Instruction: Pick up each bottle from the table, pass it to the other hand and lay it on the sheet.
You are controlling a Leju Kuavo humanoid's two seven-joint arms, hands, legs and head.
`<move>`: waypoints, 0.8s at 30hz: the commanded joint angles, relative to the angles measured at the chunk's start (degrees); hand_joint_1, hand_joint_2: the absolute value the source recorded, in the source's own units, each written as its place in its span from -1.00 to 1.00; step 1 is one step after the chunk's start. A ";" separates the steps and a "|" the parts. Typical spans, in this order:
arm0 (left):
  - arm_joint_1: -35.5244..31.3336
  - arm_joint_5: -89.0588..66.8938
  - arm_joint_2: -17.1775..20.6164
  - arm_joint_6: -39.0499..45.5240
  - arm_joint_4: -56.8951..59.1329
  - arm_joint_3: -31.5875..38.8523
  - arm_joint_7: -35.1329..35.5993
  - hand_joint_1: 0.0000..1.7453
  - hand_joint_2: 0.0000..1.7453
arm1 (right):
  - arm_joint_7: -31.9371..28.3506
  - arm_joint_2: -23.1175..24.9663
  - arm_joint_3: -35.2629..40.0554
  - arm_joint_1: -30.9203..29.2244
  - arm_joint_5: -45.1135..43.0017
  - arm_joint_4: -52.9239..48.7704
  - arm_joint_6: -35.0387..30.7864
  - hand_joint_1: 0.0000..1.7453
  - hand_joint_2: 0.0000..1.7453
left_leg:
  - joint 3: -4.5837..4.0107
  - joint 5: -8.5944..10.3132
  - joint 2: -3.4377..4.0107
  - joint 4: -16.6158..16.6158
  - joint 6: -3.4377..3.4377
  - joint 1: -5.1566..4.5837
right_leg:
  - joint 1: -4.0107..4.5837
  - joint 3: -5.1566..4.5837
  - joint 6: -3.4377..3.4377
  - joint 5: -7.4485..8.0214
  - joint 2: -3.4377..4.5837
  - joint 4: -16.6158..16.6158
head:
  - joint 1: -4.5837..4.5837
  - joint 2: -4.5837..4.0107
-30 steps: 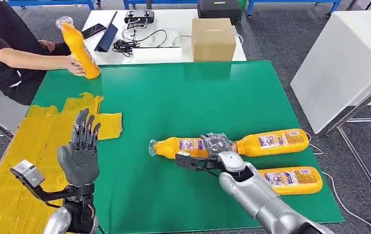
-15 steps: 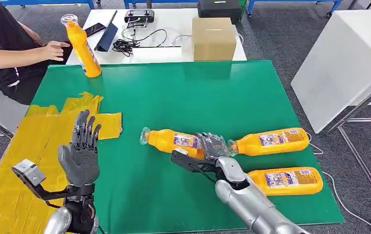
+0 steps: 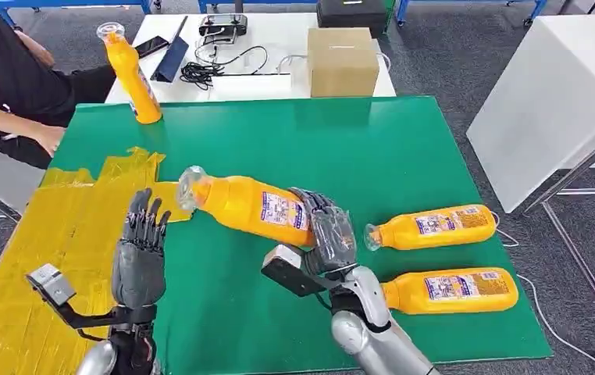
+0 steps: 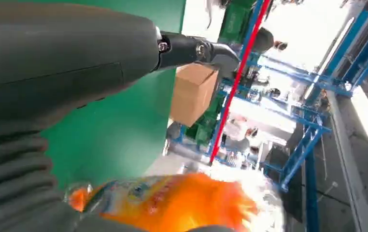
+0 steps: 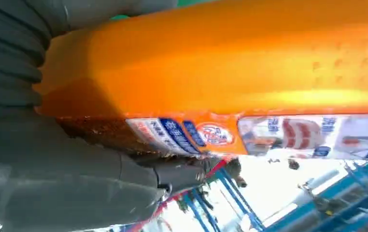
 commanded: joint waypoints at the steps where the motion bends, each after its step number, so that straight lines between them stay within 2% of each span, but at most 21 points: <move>1: -2.10 1.22 0.73 -1.43 4.65 -2.10 0.78 -1.00 1.00 | -0.72 2.83 3.56 -3.44 -2.64 0.94 0.61 1.00 1.00 | 0.13 0.00 0.19 -0.03 -0.05 0.03 | 0.03 0.08 0.00 0.06 0.16 -0.05 | 0.00 0.00; 17: -1.91 1.27 0.76 -1.48 4.54 -2.05 0.77 -1.00 1.00 | -0.50 2.62 3.94 -3.78 -3.24 1.76 0.87 1.00 1.00 | 0.10 0.05 0.00 -0.02 -0.02 -0.03 | -0.01 0.11 0.02 0.03 0.00 -0.03 | -0.02 0.00; 24: -2.91 0.78 1.30 -3.20 4.80 -4.68 0.44 -1.00 1.00 | 1.53 3.88 4.78 -7.88 -6.23 8.80 4.31 1.00 1.00 | 0.17 0.04 0.07 -0.02 -0.03 0.01 | 0.02 0.18 0.03 0.04 0.05 -0.06 | -0.02 0.00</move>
